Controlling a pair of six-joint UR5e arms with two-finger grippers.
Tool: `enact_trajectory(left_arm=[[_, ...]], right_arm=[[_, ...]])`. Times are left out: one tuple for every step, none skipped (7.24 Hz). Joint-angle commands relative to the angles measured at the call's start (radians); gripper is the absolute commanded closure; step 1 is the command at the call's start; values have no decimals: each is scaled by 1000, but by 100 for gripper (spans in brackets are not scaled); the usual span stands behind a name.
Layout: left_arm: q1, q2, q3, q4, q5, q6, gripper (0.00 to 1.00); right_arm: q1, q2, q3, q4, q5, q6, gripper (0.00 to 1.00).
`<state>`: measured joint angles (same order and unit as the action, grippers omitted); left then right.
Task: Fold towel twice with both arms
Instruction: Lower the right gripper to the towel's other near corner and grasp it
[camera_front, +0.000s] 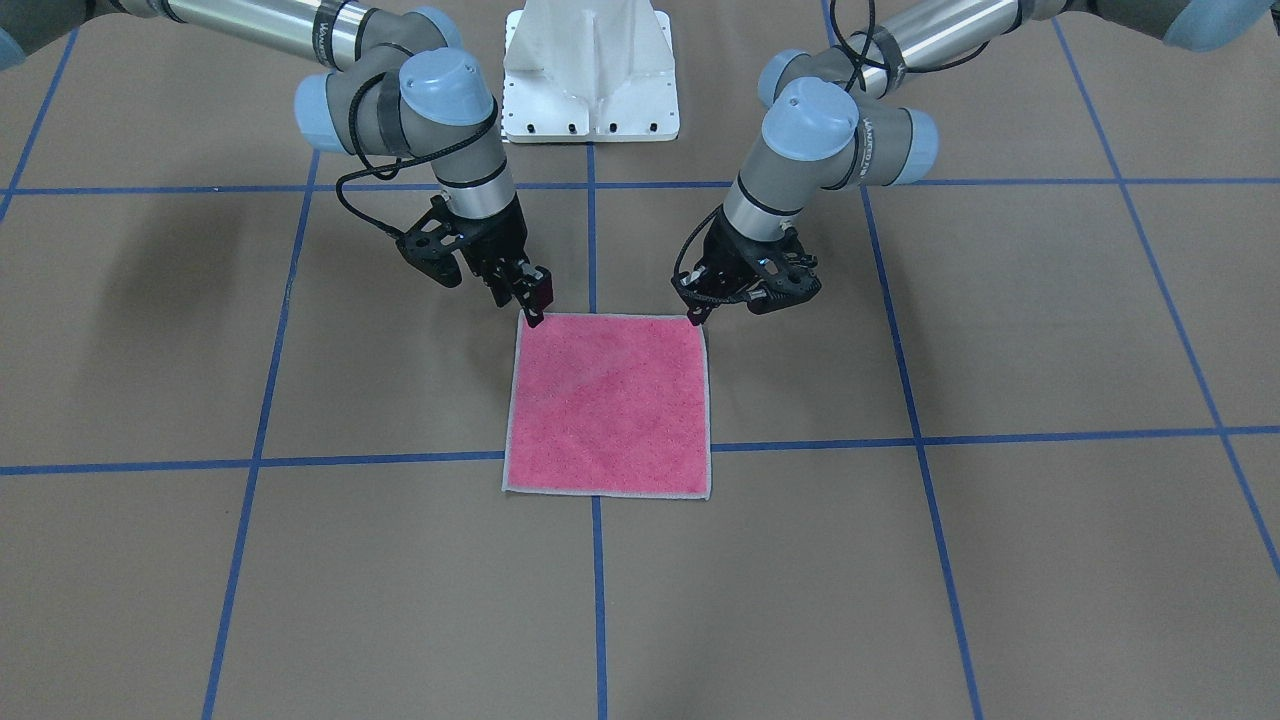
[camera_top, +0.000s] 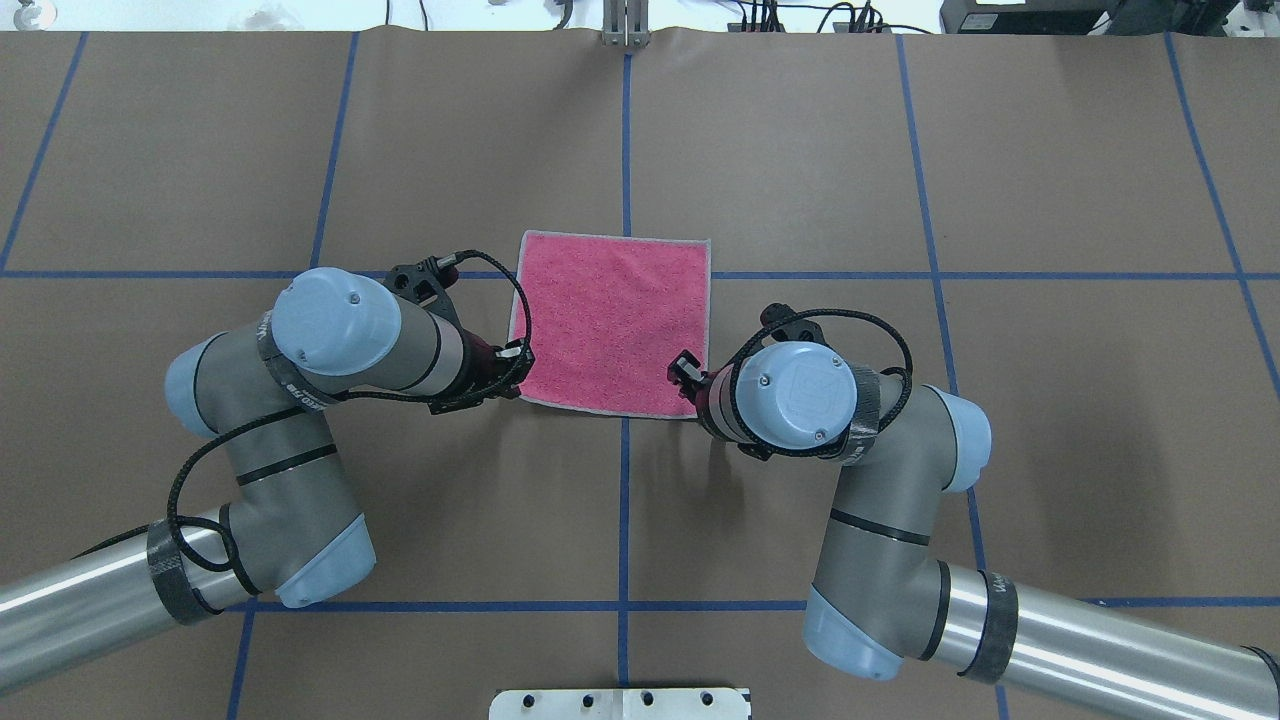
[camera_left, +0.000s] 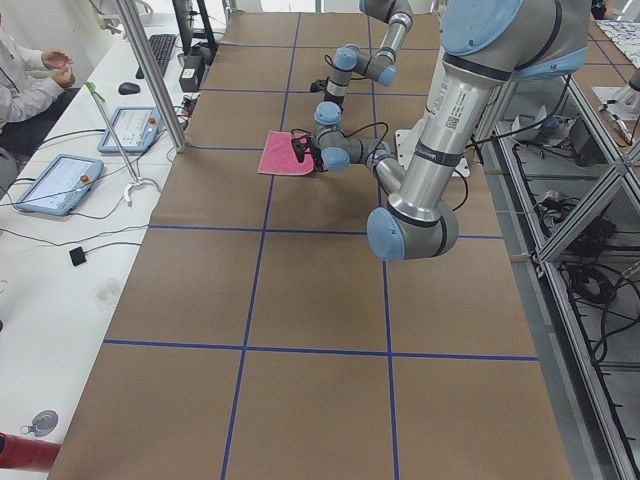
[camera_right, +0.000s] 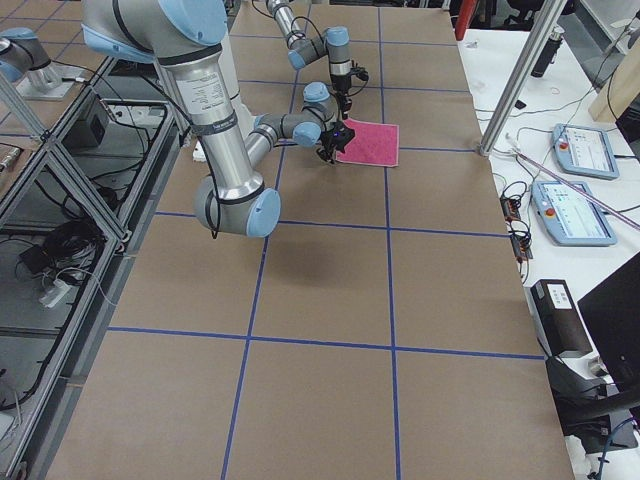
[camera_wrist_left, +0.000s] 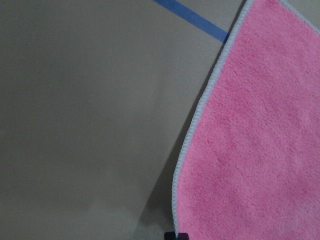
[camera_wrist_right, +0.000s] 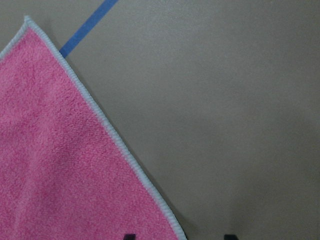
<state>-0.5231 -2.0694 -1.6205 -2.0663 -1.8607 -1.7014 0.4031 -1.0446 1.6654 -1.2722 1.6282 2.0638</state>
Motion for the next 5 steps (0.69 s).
enact_trajectory(left_arm=[[0,0,-1,0,0,0,100],[0,0,1,2,0,0,100],[0,0,1,0,0,0,100],[-1,2,1,0,0,0,100],[-2,0,1,0,0,0,100]], right_arm=[[-4,2,-3,1,-2,1,35],[-4,2,-3,1,-2,1,39],[-4,3,-9,2,-4,1,42],[-4,32,-33,-2,-4,1,42],[-4,49,-59,-1,-11,7,43]])
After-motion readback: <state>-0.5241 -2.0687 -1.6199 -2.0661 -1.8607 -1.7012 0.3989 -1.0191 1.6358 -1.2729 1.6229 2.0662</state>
